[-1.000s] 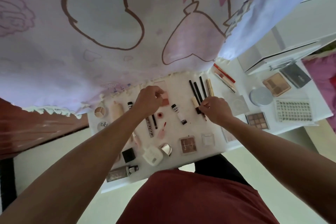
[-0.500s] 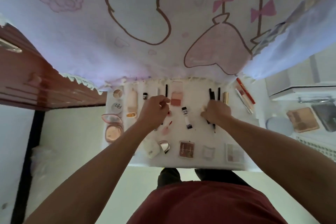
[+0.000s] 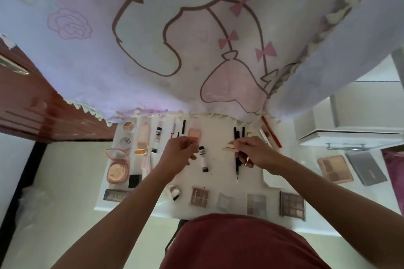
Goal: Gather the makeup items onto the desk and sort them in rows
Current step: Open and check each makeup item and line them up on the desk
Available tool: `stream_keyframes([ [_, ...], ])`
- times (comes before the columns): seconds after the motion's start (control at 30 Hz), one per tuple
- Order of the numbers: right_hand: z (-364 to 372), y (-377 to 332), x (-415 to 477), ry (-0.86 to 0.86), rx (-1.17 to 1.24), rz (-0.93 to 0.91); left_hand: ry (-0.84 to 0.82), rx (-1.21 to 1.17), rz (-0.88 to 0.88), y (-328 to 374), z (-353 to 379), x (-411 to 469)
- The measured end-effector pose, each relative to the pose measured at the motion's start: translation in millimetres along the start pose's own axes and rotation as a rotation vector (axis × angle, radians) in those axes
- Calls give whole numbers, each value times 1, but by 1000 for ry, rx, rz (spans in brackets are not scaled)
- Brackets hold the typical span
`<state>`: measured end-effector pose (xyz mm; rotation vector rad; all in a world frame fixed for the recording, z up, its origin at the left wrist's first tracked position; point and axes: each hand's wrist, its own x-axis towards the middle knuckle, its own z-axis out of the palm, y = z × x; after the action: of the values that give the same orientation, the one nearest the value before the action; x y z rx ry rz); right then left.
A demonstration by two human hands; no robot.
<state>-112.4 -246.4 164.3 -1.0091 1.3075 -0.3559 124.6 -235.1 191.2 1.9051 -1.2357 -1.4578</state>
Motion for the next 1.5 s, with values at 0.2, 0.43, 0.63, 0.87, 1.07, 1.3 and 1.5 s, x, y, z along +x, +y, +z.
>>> stream_keyframes([
  [0.2, -4, -11, -17, -69, 278, 35, -166, -105, 25, 23, 15, -7],
  [0.43, 8, -16, -17, -117, 360, 3, -202, -11, 96, 36, 20, -14],
  [0.63, 12, -18, -15, 4, 340, -29, -98, -12, 104, 35, 14, -14],
  [0.87, 6, -27, -15, 96, 302, -169, -71, -72, 110, 48, 11, -14],
  [1.07, -6, -35, -17, 90, 234, -167, -57, -72, 124, 55, 8, -12],
  [1.3, -4, -29, -20, 27, 250, -70, -58, -61, 105, 50, 14, -14],
  [1.5, -6, -24, -19, 6, 242, -138, -57, -37, 98, 43, 13, -16],
])
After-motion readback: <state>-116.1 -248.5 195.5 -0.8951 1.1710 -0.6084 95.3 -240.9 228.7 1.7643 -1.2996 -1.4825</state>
